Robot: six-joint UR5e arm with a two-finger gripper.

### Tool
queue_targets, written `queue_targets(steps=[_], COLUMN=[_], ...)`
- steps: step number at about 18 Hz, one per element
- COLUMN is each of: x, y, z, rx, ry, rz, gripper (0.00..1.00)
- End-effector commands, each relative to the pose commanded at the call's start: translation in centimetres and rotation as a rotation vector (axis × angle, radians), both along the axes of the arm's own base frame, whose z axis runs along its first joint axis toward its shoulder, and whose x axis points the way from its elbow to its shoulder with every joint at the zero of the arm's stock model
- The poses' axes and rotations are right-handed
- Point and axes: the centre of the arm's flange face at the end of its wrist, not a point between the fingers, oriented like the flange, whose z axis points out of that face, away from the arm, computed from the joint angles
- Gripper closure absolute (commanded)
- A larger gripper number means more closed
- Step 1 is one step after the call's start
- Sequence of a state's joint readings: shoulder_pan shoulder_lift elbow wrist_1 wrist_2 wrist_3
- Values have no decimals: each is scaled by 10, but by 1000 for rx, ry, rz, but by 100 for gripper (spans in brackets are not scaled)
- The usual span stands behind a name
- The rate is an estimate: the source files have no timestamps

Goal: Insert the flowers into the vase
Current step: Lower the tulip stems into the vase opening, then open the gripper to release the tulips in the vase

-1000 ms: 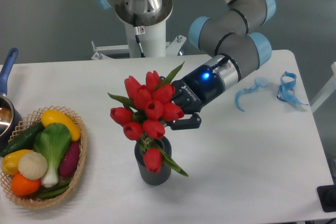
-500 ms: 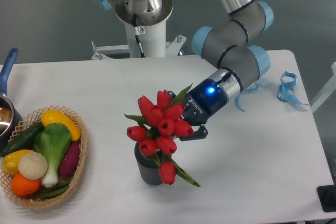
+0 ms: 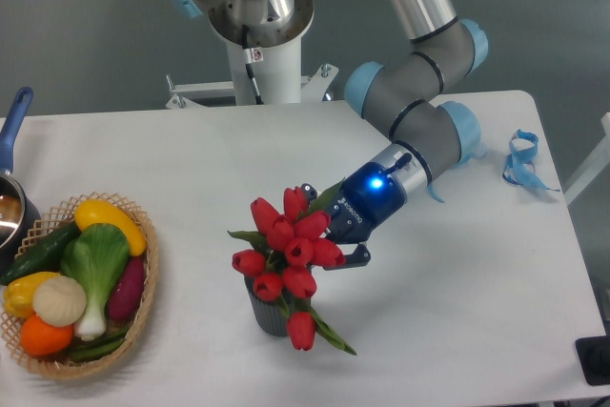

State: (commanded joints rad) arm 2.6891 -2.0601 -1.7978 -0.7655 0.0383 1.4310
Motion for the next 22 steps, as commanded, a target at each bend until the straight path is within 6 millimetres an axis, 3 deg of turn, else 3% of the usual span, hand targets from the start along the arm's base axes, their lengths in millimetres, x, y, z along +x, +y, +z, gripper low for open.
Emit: queue_targets(steps=[1, 2, 8, 14, 17, 22], x=[-1, -2, -13, -19, -7, 3], y=[-1, -2, -13, -43, -58, -64], z=[2, 3, 16, 52, 57, 59], rx=[2, -6, -135, -306, -381, -391], ry=[8, 18, 155, 324, 359, 356], rz=[3, 6, 46, 128, 154, 160], gripper=[3, 0, 0, 0, 0, 0])
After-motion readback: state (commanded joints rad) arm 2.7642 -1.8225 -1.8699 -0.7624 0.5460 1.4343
